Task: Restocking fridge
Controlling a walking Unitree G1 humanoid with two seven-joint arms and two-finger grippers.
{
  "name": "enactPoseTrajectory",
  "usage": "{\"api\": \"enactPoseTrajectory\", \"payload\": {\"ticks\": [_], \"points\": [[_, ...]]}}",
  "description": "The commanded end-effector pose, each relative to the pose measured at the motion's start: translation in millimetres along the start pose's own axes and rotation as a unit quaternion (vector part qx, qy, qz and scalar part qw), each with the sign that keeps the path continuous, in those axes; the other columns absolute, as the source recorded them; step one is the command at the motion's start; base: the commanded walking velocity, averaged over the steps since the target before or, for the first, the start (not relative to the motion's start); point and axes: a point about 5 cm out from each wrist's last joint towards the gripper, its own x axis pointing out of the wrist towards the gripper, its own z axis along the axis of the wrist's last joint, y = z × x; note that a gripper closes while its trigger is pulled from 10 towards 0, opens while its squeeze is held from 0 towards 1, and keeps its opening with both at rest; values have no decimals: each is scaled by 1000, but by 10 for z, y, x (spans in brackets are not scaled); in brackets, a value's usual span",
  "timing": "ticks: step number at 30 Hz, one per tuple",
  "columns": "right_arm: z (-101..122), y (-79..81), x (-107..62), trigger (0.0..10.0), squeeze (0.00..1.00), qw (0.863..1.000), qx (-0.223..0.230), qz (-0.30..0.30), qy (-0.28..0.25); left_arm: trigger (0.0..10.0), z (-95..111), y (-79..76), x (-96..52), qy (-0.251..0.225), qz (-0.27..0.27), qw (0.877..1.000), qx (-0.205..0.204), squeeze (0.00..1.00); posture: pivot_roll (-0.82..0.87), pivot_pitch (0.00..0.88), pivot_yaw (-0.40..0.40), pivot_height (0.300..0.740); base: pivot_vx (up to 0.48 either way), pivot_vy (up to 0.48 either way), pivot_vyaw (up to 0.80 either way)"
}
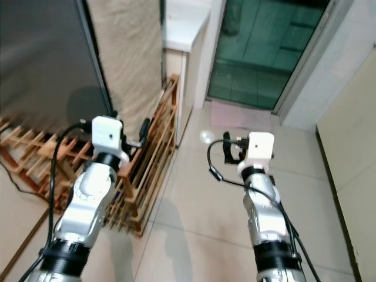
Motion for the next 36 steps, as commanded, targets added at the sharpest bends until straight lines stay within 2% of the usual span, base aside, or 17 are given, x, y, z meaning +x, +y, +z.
{"api": "enactPoseTrajectory", "payload": {"ticks": [1, 7, 14, 19, 23, 26, 29, 32, 36], "points": [[95, 90, 54, 10000, 0, 1000, 2, 13, -22, 10000, 90, 136, 13, -23, 24, 999, 3, 0, -4, 0, -48, 740, 0, 435, 0], [63, 96, 33, 10000, 0, 1000, 0, 18, -19, 10000, 116, 181, 17, -27, 47, 998, -11, 0, -1, 0, -50, 740, 0, 145, 0], [26, 109, 18, 10000, 0, 1000, -1, 22, -13, 10000, 52, 136, -46, -10, 38, 999, -23, 0, 0, 0, -53, 740, 0, 0, 0], [35, 86, 28, 10000, 0, 1000, -2, 22, -12, 10000, 50, 108, -30, -1, 20, 999, -25, 0, -2, 0, -56, 740, 0, 0, 0], [51, 49, 51, 10000, 0, 1000, -1, 14, -11, 10000, 118, -109, 67, 14, -51, 998, -27, 0, -6, 0, -55, 740, 0, 0, 0], [90, 23, 82, 10000, 0, 1000, -6, 7, -15, 10000, 183, -233, 140, 13, -76, 997, -30, 0, -20, 0, -49, 740, 0, 0, 0], [129, -6, 100, 10000, 0, 1000, -9, -1, -20, 10000, 189, -262, 189, 19, -71, 997, -23, 0, -20, 0, -53, 740, 0, 0, 0], [154, -19, 104, 10000, 0, 1000, -6, -6, -22, 10000, 221, -222, 263, 24, -47, 998, -32, 0, -16, 0, -65, 740, 0, 0, 0], [114, 32, 82, 10000, 0, 1000, -4, 2, -14, 10000, 274, -234, 314, 22, -45, 998, -26, 0, 1, 0, -78, 740, 0, 0, 0]]}}
